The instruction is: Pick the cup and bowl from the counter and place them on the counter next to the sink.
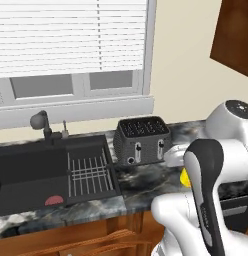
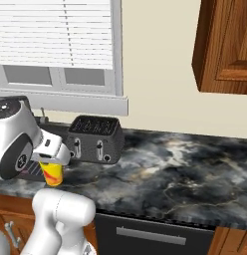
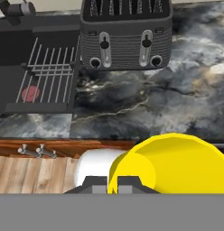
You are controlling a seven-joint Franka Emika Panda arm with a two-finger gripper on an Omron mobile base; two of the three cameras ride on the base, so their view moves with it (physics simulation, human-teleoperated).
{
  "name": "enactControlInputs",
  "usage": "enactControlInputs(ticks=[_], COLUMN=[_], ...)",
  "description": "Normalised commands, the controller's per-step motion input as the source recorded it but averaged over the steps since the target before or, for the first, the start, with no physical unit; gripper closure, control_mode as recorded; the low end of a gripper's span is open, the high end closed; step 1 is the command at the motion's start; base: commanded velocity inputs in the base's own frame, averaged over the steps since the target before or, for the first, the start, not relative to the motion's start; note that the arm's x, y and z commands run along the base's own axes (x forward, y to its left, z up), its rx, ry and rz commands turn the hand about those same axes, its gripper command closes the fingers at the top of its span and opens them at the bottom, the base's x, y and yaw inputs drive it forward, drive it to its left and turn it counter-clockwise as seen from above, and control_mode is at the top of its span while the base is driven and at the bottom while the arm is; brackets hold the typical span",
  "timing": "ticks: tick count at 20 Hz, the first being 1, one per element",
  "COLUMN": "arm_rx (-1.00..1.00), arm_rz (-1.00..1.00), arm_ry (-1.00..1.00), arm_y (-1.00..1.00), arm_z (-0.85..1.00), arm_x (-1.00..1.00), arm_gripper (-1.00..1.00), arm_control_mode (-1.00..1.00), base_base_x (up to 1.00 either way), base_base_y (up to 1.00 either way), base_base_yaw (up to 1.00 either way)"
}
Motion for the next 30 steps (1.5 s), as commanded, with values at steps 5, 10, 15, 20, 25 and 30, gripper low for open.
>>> enactControlInputs(ticks=[5,10,15,20,25,30], arm_rx=[0.0,0.0,0.0,0.0,0.0,0.0], arm_rz=[0.11,0.01,0.0,0.0,0.0,0.0], arm_ry=[0.0,0.0,0.0,0.0,0.0,0.0], arm_y=[0.28,0.37,0.41,0.22,0.05,0.0], arm_z=[-0.24,-0.32,-0.3,-0.3,-0.25,-0.29], arm_x=[0.31,0.48,0.41,0.32,0.21,0.1], arm_gripper=[1.0,1.0,1.0,1.0,1.0,1.0], arm_control_mode=[-1.0,-1.0,-1.0,-1.0,-1.0,-1.0], base_base_x=[0.0,0.0,0.0,0.0,0.0,0.0], base_base_y=[0.0,0.0,0.0,0.0,0.0,0.0], base_base_yaw=[0.0,0.0,0.0,0.0,0.0,0.0])
